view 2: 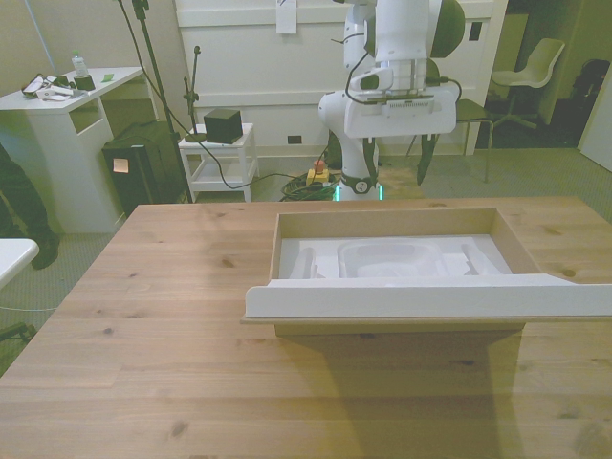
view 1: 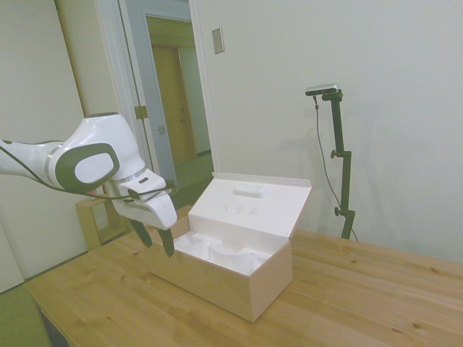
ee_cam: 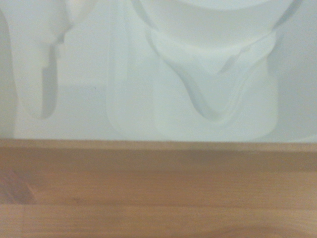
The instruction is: Close the box
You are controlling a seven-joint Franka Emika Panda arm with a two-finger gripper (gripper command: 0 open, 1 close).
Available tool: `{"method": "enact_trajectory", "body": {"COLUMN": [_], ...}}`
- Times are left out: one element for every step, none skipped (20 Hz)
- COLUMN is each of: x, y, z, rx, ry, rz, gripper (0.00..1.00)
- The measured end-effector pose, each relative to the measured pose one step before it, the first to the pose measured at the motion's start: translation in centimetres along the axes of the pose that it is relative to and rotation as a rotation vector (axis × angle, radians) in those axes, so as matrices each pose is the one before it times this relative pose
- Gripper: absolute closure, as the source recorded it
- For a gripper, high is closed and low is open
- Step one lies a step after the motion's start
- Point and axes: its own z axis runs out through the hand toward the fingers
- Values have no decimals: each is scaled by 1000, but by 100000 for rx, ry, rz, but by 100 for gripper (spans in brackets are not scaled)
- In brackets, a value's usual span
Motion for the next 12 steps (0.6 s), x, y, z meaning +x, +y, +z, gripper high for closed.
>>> {"method": "enact_trajectory", "body": {"x": [152,165,173,222,289,363,471,537,578,578,584,571], "y": [-353,-397,-411,-494,-555,-555,-572,-508,-493,-406,-382,-363], "z": [-705,-618,-431,-405,-285,-195,-107,-8,28,94,50,-15], "rx": [1059,973,827,988,1080,1192,1417,1430,1305,1133,1043,986], "ry": [1224,1168,1127,1515,1608,1446,1599,1624,1312,977,909,882], "rz": [-364,-466,-518,-685,-702,-653,-833,-903,-873,-857,-652,-336], "gripper": [0,0,0,0,0,0,0,0,0,0,0,0]}}
